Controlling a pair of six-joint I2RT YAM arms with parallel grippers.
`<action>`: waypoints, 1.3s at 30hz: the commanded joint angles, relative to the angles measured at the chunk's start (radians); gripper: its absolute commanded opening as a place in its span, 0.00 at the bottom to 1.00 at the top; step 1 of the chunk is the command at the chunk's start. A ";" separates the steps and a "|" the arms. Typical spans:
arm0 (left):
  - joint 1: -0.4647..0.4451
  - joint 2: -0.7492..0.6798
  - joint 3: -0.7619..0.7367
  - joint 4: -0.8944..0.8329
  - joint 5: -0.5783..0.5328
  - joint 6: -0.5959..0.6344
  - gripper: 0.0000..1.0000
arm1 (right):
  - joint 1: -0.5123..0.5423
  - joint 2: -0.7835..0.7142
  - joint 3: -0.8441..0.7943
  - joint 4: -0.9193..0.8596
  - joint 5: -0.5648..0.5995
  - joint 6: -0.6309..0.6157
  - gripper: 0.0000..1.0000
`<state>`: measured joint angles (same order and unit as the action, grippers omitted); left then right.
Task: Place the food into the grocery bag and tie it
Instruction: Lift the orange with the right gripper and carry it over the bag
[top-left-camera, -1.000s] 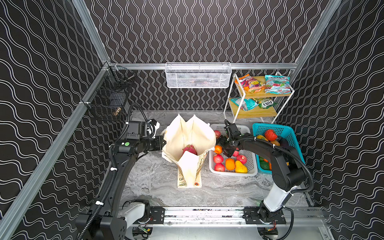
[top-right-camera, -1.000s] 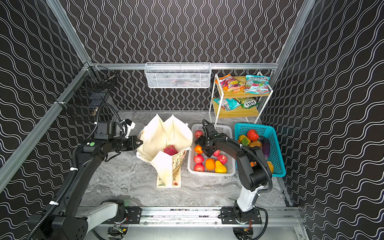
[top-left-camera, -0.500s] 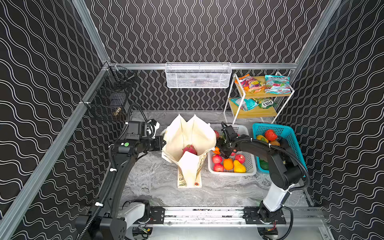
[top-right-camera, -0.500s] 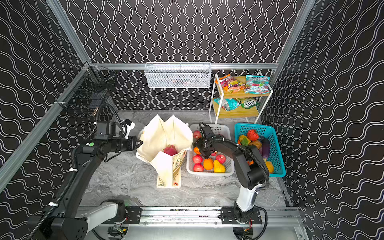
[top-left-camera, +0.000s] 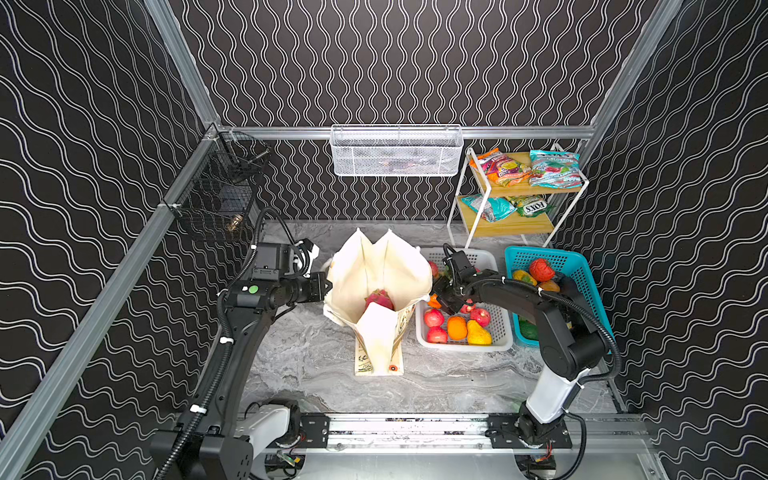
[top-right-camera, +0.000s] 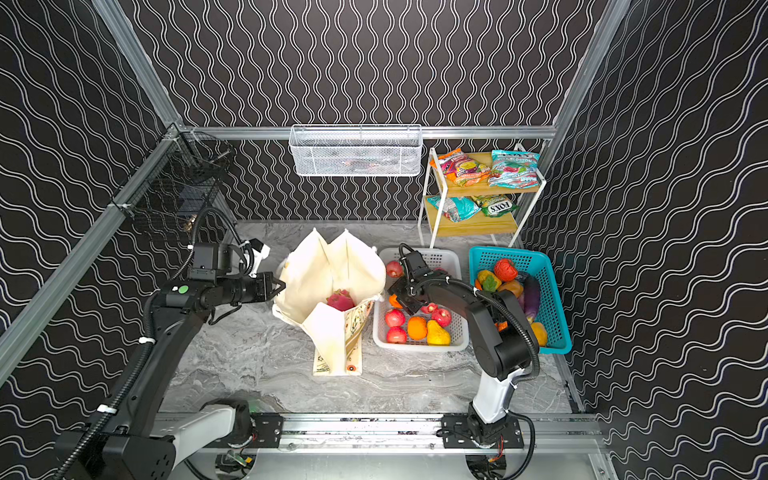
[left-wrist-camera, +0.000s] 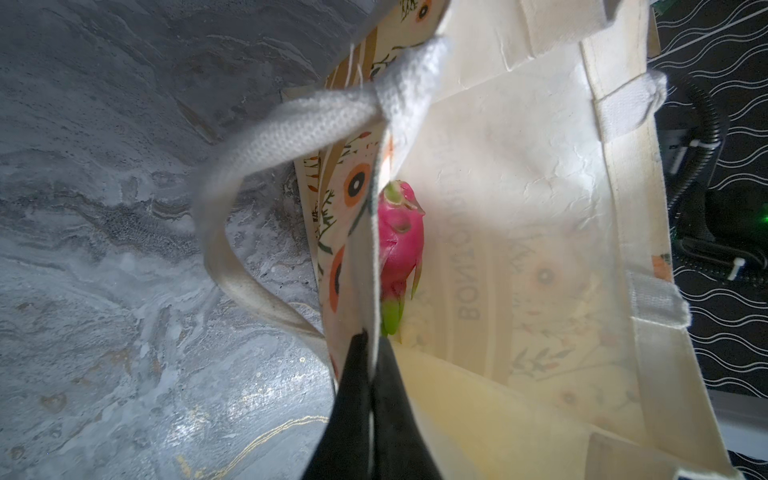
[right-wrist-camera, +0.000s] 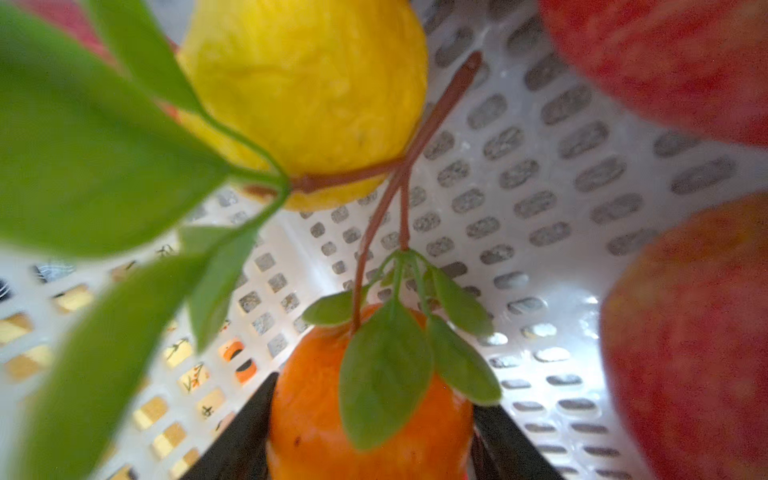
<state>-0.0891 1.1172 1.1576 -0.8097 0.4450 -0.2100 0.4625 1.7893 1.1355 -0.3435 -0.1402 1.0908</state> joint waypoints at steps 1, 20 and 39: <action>0.001 -0.003 -0.004 -0.001 0.012 -0.003 0.00 | 0.001 -0.018 0.006 0.003 0.026 0.005 0.61; 0.001 -0.003 -0.001 -0.006 0.009 -0.006 0.00 | 0.005 -0.266 0.086 -0.163 0.163 -0.043 0.60; 0.000 0.012 0.028 -0.012 0.012 -0.005 0.00 | 0.117 -0.495 0.342 -0.201 0.269 -0.237 0.60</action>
<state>-0.0891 1.1244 1.1736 -0.8181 0.4454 -0.2104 0.5415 1.2800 1.4300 -0.5499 0.0998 0.9222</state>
